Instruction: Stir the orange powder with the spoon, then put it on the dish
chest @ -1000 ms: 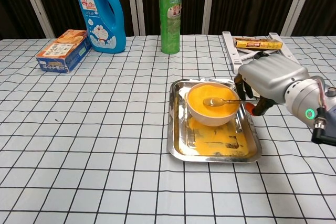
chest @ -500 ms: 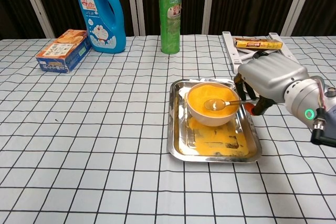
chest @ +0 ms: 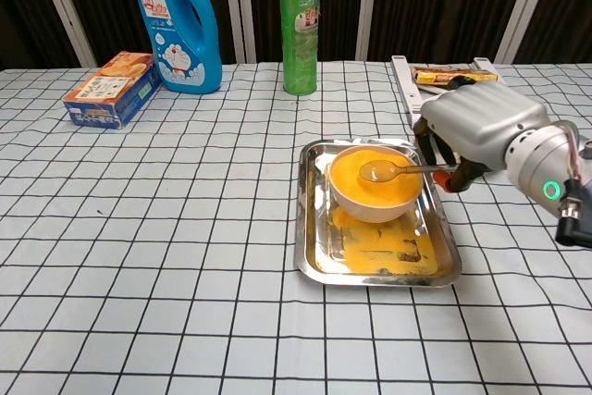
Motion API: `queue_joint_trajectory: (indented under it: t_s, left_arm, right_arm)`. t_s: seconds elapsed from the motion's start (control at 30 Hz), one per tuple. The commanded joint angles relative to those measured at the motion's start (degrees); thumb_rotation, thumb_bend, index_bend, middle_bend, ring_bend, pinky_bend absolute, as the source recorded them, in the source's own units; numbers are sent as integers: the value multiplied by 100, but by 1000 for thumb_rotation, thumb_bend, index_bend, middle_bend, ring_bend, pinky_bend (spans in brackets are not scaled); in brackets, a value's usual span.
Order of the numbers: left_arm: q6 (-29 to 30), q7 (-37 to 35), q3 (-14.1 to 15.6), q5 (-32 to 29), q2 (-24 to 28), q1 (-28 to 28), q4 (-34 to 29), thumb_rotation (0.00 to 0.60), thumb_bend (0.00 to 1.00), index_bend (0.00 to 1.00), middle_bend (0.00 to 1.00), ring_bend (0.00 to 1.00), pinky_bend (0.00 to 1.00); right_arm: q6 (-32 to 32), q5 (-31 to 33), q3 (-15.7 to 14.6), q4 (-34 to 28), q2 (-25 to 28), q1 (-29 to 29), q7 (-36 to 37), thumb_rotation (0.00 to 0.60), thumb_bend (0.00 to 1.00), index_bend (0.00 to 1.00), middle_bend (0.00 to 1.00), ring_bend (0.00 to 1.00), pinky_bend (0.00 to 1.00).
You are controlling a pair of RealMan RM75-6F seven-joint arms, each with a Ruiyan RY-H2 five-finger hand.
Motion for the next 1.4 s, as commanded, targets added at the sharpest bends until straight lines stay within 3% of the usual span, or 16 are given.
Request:
queue_joint_trajectory:
  t_s: [0.03,0.33,0.67,1.0,1.4]
  left_arm:
    - [0,-1,1,1,1,0,0,600,0,0,0,0,0]
    - [8,-6,6,19,3,0,2,600,0,0,0,0,0]
    - [30,-22,11,49,2,1,16,600,0,0,0,0,0]
    - [56,-41,17,81,-3,5,37,600,0,0,0,0,0]
    - [45,-35,22,85,-4,-1,44,600,0,0,0,0,0]
  right_arm:
    - [33,0,31,-88,55,32,-96,600,715,658,605,290,0]
    - [147,-74,28,-371,263,134,-516,600,757,670,614,293,0]
    - [241,-537,-350,-461,476,425,-1715,600,762,673,616,294,0]
    - [148,-1225,-835,112,385,637,-2592,600,774,673,624,310,0]
    - [135,-1684,-913,695,197,596,-2531,600,776,673,626,313,0]
